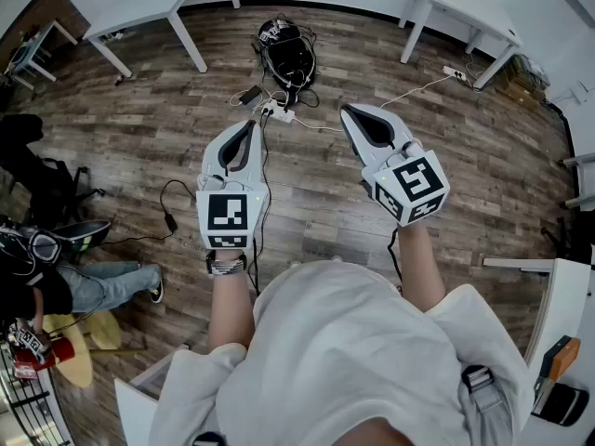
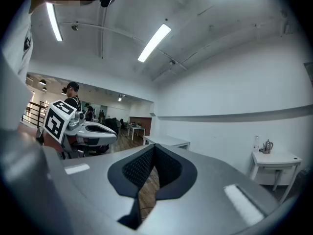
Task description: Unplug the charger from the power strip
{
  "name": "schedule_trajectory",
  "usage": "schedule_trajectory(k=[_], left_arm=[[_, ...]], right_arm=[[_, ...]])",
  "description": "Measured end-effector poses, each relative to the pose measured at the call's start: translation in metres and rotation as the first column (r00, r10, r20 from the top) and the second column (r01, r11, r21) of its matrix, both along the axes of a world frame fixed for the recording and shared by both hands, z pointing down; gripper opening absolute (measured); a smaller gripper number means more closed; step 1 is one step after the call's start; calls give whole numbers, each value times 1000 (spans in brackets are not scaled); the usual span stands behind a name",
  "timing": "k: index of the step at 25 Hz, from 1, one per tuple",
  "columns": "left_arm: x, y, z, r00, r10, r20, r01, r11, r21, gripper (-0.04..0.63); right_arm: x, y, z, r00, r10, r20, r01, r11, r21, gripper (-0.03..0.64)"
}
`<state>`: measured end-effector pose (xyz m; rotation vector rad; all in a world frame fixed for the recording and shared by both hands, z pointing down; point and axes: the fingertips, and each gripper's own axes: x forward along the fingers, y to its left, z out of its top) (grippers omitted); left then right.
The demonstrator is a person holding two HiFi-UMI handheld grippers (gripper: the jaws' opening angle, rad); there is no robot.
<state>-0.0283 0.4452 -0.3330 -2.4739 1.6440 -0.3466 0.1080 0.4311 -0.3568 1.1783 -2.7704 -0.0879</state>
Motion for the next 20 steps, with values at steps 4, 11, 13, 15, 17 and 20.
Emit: schedule_trajectory(k=[4, 11, 13, 15, 17, 20], left_arm=[[-1, 1, 1, 1000, -2, 1, 2, 1000, -1, 4], [-8, 3, 4, 1000, 2, 1, -2, 1000, -10, 4], [-11, 5, 5, 1000, 7, 4, -7, 1000, -17, 5], [-13, 6, 7, 1000, 13, 5, -13, 1000, -23, 3], [-18, 10, 11, 1000, 18, 6, -18, 999, -28, 3], [-30, 16, 15, 1000, 21, 4, -21, 999, -36, 5]], right_arm=[[-4, 2, 0, 1000, -3, -4, 3, 1000, 1, 0], [-10, 5, 0, 999, 7, 42, -7, 1000, -8, 2], [-12, 6, -1, 999, 12, 49, -11, 1000, -12, 2], [-13, 7, -2, 998, 21, 56, -20, 1000, -15, 2], [-16, 10, -1, 998, 31, 61, -30, 999, -19, 2], [-26, 17, 1, 997, 42, 64, -41, 999, -26, 2]])
